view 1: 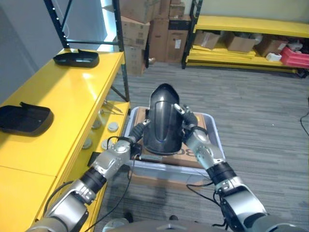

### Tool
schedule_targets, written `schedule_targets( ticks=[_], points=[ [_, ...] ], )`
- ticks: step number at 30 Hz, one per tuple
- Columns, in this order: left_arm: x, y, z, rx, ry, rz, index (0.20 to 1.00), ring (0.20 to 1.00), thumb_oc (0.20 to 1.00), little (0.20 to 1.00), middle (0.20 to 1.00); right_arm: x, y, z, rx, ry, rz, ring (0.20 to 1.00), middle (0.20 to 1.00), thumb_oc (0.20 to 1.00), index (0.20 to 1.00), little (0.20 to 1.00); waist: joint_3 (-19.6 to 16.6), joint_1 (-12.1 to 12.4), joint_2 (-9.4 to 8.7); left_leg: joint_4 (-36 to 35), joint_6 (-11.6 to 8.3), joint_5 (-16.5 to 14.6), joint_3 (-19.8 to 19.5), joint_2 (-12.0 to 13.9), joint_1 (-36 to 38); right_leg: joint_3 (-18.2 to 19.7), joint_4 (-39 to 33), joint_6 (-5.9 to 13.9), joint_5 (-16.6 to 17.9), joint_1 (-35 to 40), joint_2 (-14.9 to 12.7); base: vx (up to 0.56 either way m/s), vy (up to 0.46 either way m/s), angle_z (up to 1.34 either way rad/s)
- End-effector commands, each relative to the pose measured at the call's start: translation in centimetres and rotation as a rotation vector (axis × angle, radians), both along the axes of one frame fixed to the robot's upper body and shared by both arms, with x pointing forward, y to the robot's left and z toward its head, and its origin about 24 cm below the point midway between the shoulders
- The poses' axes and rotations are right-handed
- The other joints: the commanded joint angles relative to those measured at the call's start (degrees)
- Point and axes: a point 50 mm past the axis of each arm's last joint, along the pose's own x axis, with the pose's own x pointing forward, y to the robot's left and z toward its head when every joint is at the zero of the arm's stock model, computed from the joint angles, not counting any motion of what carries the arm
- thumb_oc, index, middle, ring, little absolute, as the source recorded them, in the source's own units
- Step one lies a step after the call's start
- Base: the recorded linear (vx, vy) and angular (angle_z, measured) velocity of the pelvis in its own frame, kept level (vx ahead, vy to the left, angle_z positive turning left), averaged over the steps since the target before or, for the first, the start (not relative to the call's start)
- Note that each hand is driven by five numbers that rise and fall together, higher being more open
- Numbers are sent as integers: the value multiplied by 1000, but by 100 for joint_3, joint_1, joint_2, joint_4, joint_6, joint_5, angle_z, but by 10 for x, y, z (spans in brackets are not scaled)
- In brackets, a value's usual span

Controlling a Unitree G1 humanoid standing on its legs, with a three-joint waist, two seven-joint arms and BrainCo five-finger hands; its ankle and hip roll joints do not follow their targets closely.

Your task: Move parts from the plastic box to the shelf.

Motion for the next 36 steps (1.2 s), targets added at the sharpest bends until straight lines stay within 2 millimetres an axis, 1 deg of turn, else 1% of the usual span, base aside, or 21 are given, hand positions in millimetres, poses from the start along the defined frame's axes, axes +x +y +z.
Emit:
schedule_targets(
  ticks=[1, 4, 6, 11, 15, 16, 17, 20, 23, 24, 25, 26, 27, 28, 29, 30, 31, 33, 34, 36],
  points=[
    [21, -22, 57, -153, -230, -5, 200, 200, 200, 200, 200, 3, -26, 31, 4, -161, -77, 1000, 1000, 1000, 1000, 1000, -235, 130, 103, 426, -98, -429, -67, 290, -102, -514, 326, 437, -20, -221, -315, -2, -5, -11],
    [23, -14, 55, -154, -232, 32, 200, 200, 200, 200, 200, -4, -42, 26, -13, -155, -119, 1000, 1000, 1000, 1000, 1000, -246, 35, 87, 412, -95, -413, -6, 305, -106, -470, 326, 442, -19, -255, -299, -7, -7, -9],
    [25, -6, 52, -153, -229, 70, 200, 200, 200, 200, 200, -12, -57, 16, -13, -125, -158, 1000, 1000, 1000, 1000, 1000, -264, -59, 80, 387, -95, -399, 52, 321, -97, -418, 324, 445, -17, -286, -281, 0, -3, -8],
    [26, 5, 49, -148, -232, 98, 200, 200, 200, 200, 200, -25, -75, -1, -8, -83, -192, 1000, 1000, 1000, 1000, 1000, -273, -144, 74, 363, -94, -388, 109, 338, -94, -376, 323, 444, -13, -324, -266, 1, -6, -17],
    [27, 13, 49, -152, -244, 123, 200, 200, 200, 200, 200, -33, -79, -13, -13, -35, -187, 1000, 1000, 1000, 1000, 1000, -284, -192, 69, 335, -90, -381, 125, 332, -96, -345, 312, 447, -3, -352, -258, 0, 0, 0],
    [27, 18, 51, -151, -266, 144, 200, 200, 200, 200, 200, -39, -80, -23, -1, 14, -179, 1000, 1000, 1000, 1000, 1000, -302, -201, 65, 329, -81, -383, 92, 307, -111, -303, 324, 448, -8, -376, -254, 0, 0, 0],
    [28, 21, 52, -151, -275, 149, 200, 200, 200, 200, 200, -42, -80, -28, -2, 30, -174, 1000, 1000, 1000, 1000, 1000, -305, -198, 66, 327, -77, -385, 74, 295, -117, -290, 328, 450, -10, -382, -253, 33, -12, -1],
    [27, 35, 58, -149, -343, 188, 200, 200, 200, 200, 200, -58, -78, -54, -9, 137, -130, 1000, 1000, 1000, 1000, 1000, -316, -171, 61, 333, -38, -408, -13, 208, -161, -234, 362, 466, -5, -436, -266, 43, -26, -1],
    [24, 56, 69, -128, -437, 241, 200, 200, 200, 200, 200, -82, -68, -88, -49, 273, -34, 1000, 1000, 1000, 1000, 1000, -317, -120, 65, 329, 34, -424, -144, 116, -224, -183, 504, 480, -64, -520, -285, 37, -62, -4],
    [21, 65, 75, -125, -468, 263, 200, 200, 200, 200, 200, -95, -63, -103, -86, 340, 17, 1000, 1000, 1000, 1000, 1000, -314, -134, 74, 327, 66, -416, -222, 96, -267, -100, 633, 464, -150, -585, -249, 12, -84, -5],
    [18, 74, 81, -131, -500, 284, 200, 200, 200, 200, 200, -110, -61, -118, -125, 398, 50, 1000, 1000, 1000, 1000, 1000, -298, -174, 94, 312, 92, -388, -345, 84, -317, 36, 752, 407, -257, -655, -141, 0, -90, -1],
    [16, 80, 85, -144, -522, 294, 200, 200, 200, 200, 200, -126, -62, -133, -118, 475, 76, 1000, 1000, 1000, 1000, 1000, -289, -245, 111, 287, 106, -345, -508, 76, -372, 254, 851, 324, -361, -714, 24, -9, -109, 9],
    [14, 87, 90, -153, -560, 302, 200, 200, 200, 200, 200, -154, -71, -156, -175, 587, 95, 1000, 1000, 1000, 1000, 1000, -261, -339, 121, 241, 91, -271, -780, 54, -443, 458, 970, 219, -498, -749, 235, -19, -123, 28],
    [12, 92, 94, -148, -584, 315, 200, 200, 200, 200, 200, -169, -75, -168, -220, 648, 117, 1000, 1000, 1000, 1000, 1000, -252, -328, 118, 224, 70, -222, -874, 50, -504, 485, 970, 182, -503, -772, 301, -56, -192, 135],
    [8, 103, 99, -156, -628, 340, 200, 200, 200, 200, 200, -199, -85, -188, -282, 763, 144, 1000, 1000, 1000, 1000, 1000, -189, -248, 107, 219, 16, -150, -1063, 63, -580, 469, 995, 97, -543, -769, 411, -85, -245, 227],
    [2, 113, 104, -158, -675, 357, 200, 200, 200, 200, 200, -221, -95, -201, -329, 842, 157, 1000, 1000, 1000, 1000, 1000, -135, -111, 102, 192, -45, -69, -1259, 91, -642, 407, 1003, 9, -600, -730, 515, -107, -269, 232],
    [-2, 120, 107, -159, -706, 372, 200, 200, 200, 200, 200, -231, -99, -207, -378, 894, 202, 1000, 1000, 1000, 1000, 1000, -99, -8, 105, 179, -94, -15, -1355, 112, -688, 339, 1005, -35, -636, -716, 579, -87, -197, 137],
    [-6, 128, 112, -167, -737, 385, 200, 200, 200, 200, 200, -238, -99, -212, -437, 924, 230, 1000, 1000, 1000, 1000, 1000, -51, 121, 112, 195, -154, 59, -1460, 130, -775, 264, 1004, -93, -672, -701, 650, -88, -127, 71],
    [-10, 133, 117, -169, -767, 400, 200, 200, 200, 200, 200, -244, -99, -215, -479, 961, 248, 1000, 1000, 1000, 1000, 1000, -9, 249, 121, 220, -208, 119, -1531, 142, -864, 188, 1009, -125, -699, -692, 689, -109, -127, 81],
    [-18, 140, 125, -178, -801, 395, 200, 200, 200, 200, 200, -251, -102, -218, -489, 1010, 255, 1000, 1000, 1000, 1000, 1000, 67, 443, 137, 283, -298, 243, -1550, 148, -1106, 37, 957, -148, -702, -638, 716, -108, -121, 76]
  ],
)
